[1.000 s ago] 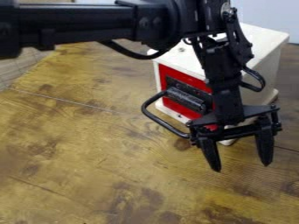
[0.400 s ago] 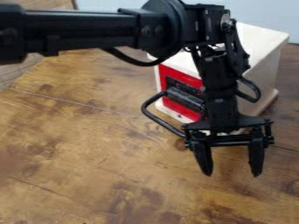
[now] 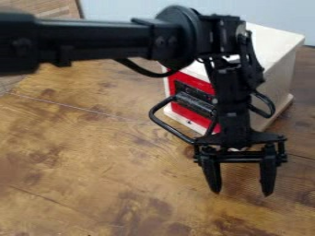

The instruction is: Close the drawer

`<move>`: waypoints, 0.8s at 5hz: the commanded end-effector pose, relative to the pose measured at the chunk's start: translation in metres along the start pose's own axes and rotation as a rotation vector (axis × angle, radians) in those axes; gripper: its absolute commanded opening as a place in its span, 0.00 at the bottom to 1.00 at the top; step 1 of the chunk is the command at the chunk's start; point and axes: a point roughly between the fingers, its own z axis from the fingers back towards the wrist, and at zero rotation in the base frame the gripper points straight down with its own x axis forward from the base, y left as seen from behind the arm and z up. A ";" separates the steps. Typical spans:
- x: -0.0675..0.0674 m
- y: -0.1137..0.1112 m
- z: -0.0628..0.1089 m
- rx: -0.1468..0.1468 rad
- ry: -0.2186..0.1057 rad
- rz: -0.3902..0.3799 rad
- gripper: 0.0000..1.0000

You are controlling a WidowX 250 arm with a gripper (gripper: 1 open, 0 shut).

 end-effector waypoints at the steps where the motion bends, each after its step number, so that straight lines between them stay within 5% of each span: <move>1: 0.011 -0.012 0.023 0.008 -0.055 -0.074 1.00; 4: 0.004 -0.005 0.039 0.042 -0.061 -0.086 1.00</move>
